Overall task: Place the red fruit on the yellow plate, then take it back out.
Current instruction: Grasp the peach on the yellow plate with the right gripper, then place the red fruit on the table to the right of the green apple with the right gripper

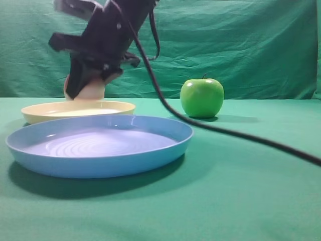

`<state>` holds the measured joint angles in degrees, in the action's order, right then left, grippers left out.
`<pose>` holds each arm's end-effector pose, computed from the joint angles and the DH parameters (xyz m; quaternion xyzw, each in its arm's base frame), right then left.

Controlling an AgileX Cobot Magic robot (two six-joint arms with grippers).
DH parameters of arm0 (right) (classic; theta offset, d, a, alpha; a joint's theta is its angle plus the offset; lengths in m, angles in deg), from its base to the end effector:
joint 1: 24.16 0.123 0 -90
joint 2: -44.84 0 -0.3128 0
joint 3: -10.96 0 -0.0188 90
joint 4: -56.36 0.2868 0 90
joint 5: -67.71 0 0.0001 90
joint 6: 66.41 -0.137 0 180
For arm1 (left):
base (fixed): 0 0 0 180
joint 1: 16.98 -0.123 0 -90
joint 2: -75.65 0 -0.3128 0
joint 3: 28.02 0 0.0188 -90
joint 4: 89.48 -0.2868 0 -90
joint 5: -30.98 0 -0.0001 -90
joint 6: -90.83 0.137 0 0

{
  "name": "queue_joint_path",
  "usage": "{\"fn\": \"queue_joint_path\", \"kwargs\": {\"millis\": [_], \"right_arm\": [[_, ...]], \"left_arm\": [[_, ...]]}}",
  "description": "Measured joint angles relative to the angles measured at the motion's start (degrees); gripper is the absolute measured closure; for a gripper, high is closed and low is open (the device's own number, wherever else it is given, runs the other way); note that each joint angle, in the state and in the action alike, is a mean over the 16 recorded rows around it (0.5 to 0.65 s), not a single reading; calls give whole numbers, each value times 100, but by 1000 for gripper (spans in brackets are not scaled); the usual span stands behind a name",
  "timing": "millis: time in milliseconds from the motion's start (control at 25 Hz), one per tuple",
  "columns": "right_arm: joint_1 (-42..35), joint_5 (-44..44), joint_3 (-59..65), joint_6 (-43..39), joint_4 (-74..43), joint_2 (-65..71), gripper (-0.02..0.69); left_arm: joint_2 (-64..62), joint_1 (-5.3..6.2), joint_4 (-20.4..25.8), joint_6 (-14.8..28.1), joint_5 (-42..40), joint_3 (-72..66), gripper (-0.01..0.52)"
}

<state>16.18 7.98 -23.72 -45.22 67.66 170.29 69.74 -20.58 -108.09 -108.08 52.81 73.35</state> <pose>0.3934 0.3645 0.2758 -0.4696 0.8404 0.1357 0.2341 0.1025 0.0228 0.1652 -0.0717 0.7913 0.0581 0.6045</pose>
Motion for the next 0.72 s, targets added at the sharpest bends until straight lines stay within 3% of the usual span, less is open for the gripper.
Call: {"fn": "queue_joint_path", "kwargs": {"millis": [360, 720], "right_arm": [[-35, -1032, 530, -1067, -813, -1214, 463], [-461, -383, 2806, -1414, -838, -2531, 464]], "left_arm": [[0, 0, 0, 0, 0, 0, 514], [0, 0, 0, 0, 0, 0, 514]]}}
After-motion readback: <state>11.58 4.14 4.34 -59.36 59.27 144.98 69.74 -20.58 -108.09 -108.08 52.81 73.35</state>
